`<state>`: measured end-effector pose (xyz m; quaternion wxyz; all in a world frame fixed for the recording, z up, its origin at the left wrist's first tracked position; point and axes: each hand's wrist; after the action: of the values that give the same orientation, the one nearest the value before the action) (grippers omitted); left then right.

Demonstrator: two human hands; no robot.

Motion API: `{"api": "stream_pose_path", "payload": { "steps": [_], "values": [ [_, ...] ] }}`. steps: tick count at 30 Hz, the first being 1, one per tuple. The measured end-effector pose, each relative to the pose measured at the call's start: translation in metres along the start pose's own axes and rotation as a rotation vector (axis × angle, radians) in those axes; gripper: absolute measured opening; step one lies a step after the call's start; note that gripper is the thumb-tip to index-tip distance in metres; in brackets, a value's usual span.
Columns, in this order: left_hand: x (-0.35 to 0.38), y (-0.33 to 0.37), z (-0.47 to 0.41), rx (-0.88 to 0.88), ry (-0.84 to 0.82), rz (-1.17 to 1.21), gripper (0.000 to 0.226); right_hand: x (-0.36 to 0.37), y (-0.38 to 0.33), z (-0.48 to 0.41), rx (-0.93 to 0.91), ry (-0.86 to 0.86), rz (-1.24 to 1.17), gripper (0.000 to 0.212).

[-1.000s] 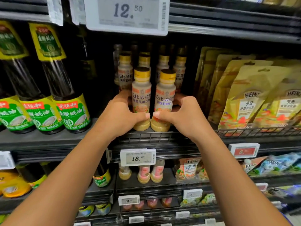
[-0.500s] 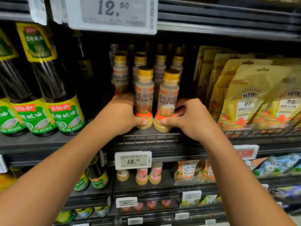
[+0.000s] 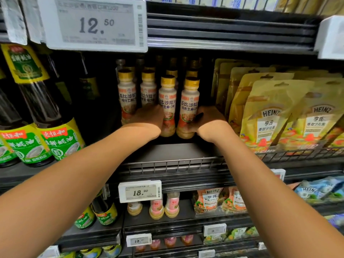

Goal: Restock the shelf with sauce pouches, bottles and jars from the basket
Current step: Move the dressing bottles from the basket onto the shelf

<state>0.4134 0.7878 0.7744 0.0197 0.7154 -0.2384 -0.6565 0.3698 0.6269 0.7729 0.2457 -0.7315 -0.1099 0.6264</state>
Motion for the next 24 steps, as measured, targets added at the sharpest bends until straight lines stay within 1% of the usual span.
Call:
{"api": "stream_pose_path", "payload": {
  "steps": [7,12,18,24],
  "values": [
    [0.009,0.001,-0.011,0.019,0.039,-0.081,0.033,0.006,0.003,-0.014,0.048,0.001,-0.087,0.057],
    [0.011,0.003,-0.015,0.036,0.05,-0.129,0.033,0.005,0.0,-0.02,0.035,0.01,-0.064,0.049],
    [0.014,0.005,-0.018,0.05,0.065,-0.099,0.034,0.005,0.0,-0.024,0.03,0.022,-0.079,0.045],
    [0.021,0.007,-0.022,0.031,0.107,-0.101,0.033,0.007,0.002,-0.025,0.041,0.035,-0.119,0.048]
  ]
}}
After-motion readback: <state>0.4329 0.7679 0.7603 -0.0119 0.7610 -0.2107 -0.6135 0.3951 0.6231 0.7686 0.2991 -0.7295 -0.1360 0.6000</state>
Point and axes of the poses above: each hand's wrist, its own z-axis away from the middle knuckle, its own x-axis out of the palm, y = z × x, and after that the axes turned 8 degrees about z, right-handed
